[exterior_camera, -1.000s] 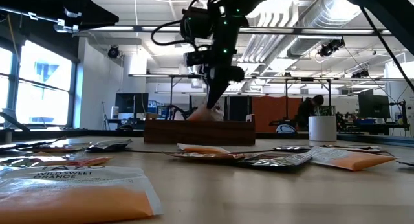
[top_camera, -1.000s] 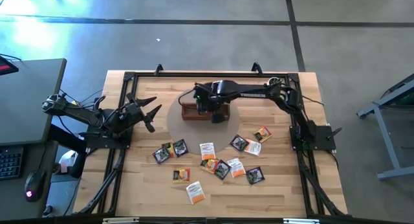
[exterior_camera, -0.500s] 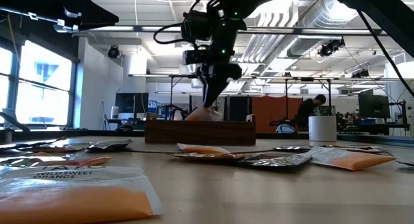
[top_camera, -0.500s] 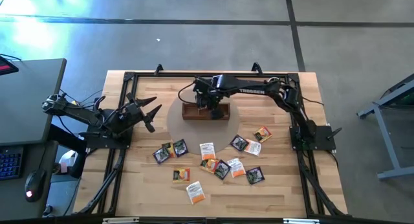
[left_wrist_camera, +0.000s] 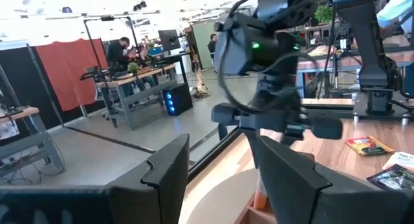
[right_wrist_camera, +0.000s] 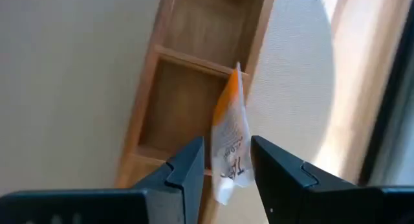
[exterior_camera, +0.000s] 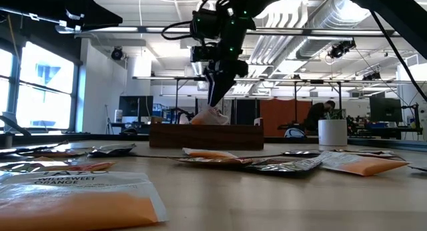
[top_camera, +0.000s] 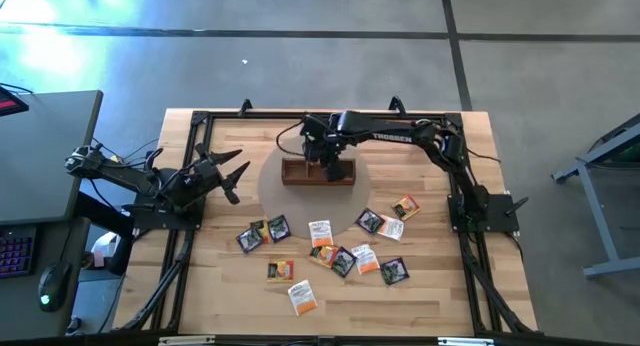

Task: Pick & Place Tea
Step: Put the white tea bag into the middle section of the wooden organizer

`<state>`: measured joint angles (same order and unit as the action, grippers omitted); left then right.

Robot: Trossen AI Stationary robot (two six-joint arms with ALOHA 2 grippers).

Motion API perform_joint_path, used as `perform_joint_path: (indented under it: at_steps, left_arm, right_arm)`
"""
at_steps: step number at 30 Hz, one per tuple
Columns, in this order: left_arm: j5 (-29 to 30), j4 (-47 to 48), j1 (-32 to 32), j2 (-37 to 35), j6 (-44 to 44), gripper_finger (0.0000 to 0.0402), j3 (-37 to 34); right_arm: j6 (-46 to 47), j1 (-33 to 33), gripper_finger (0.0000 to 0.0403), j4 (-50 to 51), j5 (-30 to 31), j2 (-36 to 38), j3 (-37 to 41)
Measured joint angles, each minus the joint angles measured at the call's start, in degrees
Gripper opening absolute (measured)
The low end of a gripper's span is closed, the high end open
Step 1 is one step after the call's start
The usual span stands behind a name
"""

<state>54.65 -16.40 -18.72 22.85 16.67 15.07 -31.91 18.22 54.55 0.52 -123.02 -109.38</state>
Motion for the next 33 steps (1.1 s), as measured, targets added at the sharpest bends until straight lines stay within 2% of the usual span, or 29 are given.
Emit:
perform_joint_path:
  at_steps: [7,15,21,25,30,33]
  left_arm:
    - [0.1,0.3,0.0,0.0,0.0,0.0179,0.0]
    - [0.1,0.3,0.0,0.0,-0.2,0.0179,0.0]
    - [0.1,0.3,0.0,0.0,-0.2,0.0179,0.0]
    - [0.1,0.3,0.0,0.0,-0.2,0.0179,0.0]
    - [0.1,0.3,0.0,0.0,-0.2,0.0179,0.0]
    - [0.1,0.3,0.0,0.0,-0.2,0.0179,0.0]
  right_arm:
    - [4.9,3.9,0.0124,-3.3,-1.3,0.0,3.2]
    - [6.5,7.5,0.0124,-4.0,-16.0,0.0,7.1]
    - [6.1,8.0,0.0122,-8.5,-17.1,0.0,10.7]
    - [6.0,8.0,0.0093,-9.0,-16.8,0.0,11.0]
    - [6.0,8.0,0.0019,-6.8,-16.7,0.0,9.5]
    - [6.0,7.5,0.0010,-4.8,-16.3,0.0,8.0]
